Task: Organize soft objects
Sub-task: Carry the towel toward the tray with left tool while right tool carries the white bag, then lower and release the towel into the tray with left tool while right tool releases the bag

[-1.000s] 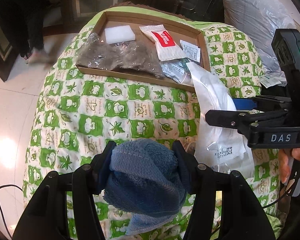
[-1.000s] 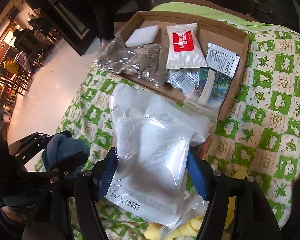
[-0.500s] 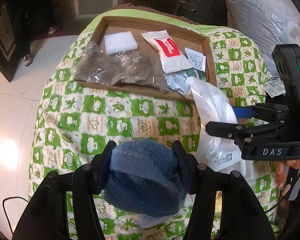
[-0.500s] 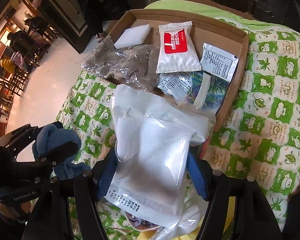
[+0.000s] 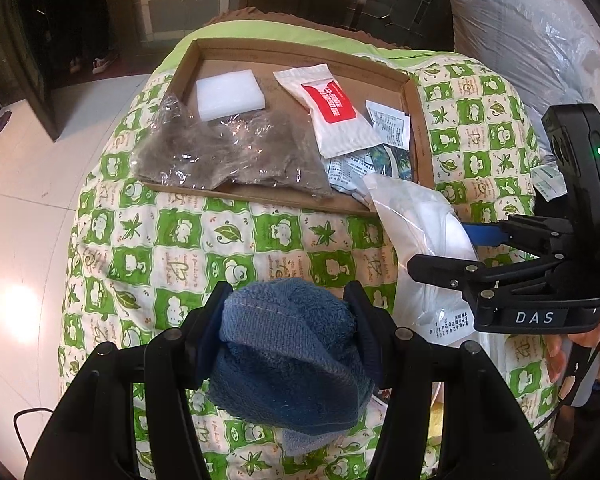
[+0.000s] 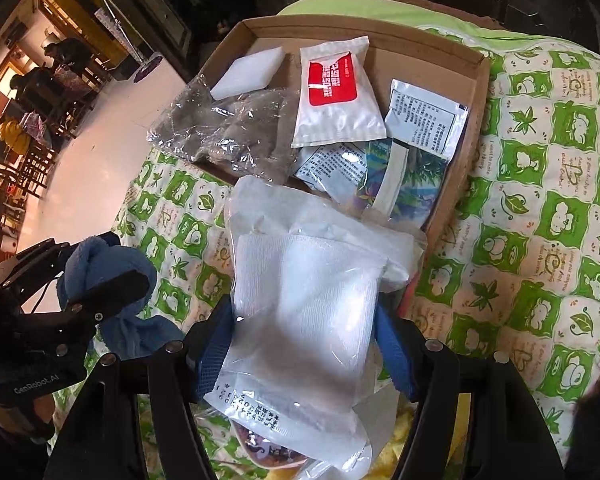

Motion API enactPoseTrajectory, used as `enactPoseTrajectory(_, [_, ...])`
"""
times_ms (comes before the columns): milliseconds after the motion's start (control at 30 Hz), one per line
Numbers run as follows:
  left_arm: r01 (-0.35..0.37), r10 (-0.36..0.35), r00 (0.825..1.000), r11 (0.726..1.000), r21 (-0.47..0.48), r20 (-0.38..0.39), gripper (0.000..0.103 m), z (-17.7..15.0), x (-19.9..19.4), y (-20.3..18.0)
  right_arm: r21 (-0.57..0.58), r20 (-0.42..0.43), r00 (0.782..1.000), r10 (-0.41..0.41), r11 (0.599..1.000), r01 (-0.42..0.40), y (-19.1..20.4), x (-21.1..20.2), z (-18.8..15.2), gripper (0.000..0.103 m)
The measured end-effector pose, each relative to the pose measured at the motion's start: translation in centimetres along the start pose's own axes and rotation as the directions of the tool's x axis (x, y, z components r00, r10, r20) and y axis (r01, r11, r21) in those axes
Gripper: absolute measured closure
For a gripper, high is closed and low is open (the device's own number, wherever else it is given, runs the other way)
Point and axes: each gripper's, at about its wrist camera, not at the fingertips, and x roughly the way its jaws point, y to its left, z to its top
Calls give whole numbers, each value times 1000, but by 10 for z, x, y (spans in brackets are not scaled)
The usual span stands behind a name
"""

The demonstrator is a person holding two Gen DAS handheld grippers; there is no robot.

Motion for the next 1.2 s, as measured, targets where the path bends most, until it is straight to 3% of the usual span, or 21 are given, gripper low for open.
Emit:
enactPoseTrajectory(733, [9,-9,1000,1000,-13,-14,47,68,34,9,1,0,999,-48,999,48,-15,5,52,36])
enactPoseTrajectory(1200, [11,-11,999,1000,-3,-46,47,80,56,8,-4,-35,998,-50,999,50,-23,32,61,36])
